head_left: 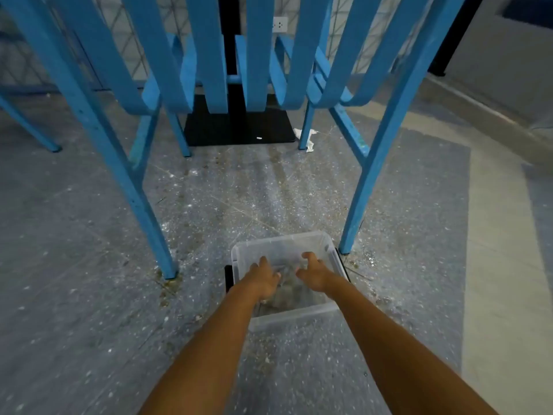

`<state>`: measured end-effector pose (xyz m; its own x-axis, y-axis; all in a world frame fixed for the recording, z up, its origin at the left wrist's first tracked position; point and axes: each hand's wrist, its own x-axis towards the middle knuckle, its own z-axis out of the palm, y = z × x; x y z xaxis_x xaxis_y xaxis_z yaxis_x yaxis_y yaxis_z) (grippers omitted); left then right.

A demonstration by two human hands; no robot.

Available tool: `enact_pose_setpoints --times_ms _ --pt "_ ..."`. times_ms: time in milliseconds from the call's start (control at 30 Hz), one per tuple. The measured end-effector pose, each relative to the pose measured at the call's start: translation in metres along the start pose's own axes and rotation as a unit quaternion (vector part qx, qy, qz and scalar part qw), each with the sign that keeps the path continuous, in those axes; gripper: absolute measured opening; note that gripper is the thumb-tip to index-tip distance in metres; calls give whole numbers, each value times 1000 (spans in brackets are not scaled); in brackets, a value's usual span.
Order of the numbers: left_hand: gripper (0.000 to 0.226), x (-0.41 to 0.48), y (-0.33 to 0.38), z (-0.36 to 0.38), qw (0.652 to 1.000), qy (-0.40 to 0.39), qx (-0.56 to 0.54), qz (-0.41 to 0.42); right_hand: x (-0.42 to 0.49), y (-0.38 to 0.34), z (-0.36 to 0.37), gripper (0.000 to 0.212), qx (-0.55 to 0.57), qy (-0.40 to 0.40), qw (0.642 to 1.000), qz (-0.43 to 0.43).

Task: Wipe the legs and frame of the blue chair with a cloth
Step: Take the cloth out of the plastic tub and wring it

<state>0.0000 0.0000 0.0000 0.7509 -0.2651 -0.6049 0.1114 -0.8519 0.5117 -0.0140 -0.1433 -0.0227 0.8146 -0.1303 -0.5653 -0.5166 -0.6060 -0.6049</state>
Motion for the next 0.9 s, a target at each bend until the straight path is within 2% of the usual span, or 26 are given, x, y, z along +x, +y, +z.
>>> enact_pose_setpoints --times_ms 200,533,767,900 --pt "67 30 -8 11 998 -19 0 -55 23 10 8 59 39 -23 998 39" --pt "69 59 -11 23 991 -24 -41 -124 48 20 21 67 43 -5 996 76" --pt "60 67 -24 33 978 -53 -125 -160 57 20 33 58 37 -9 993 115" --pt "56 71 -30 43 961 -39 -218 -167 61 22 41 46 38 -16 990 132"
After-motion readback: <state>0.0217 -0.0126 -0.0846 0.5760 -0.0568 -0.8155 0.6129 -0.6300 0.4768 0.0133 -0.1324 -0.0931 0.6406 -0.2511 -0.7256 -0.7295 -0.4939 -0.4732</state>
